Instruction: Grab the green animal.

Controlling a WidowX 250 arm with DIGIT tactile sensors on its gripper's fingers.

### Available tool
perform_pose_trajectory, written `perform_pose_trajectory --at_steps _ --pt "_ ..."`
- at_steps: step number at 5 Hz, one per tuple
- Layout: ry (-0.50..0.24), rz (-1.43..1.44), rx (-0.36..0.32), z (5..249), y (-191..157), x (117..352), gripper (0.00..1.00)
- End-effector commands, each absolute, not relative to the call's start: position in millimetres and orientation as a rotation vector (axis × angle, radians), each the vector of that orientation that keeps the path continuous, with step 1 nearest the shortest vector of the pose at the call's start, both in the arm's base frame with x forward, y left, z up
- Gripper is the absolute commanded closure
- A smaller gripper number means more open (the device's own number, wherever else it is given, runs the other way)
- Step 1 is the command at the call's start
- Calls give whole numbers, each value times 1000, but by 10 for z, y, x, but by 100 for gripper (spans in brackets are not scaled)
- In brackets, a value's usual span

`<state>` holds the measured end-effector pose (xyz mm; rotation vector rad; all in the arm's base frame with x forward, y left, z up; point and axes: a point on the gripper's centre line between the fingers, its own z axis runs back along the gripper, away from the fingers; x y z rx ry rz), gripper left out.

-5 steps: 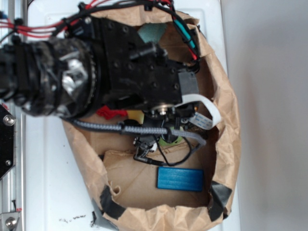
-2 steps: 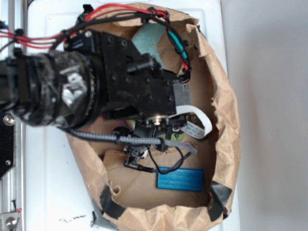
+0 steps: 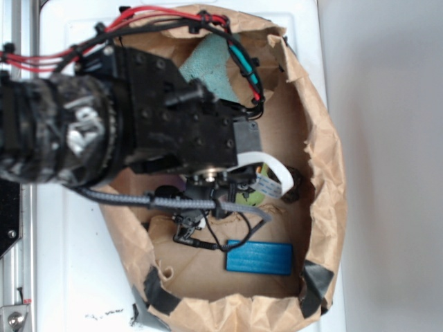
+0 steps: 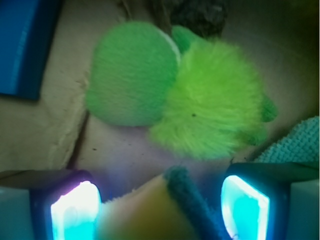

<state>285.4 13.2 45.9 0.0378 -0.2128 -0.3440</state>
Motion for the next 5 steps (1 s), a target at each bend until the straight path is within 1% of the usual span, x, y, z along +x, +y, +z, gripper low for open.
perform_pose_trajectory --at_steps 1,5 --pt "-305 -314 21 599 88 2939 0" --pt "-309 -210 29 600 43 3005 0"
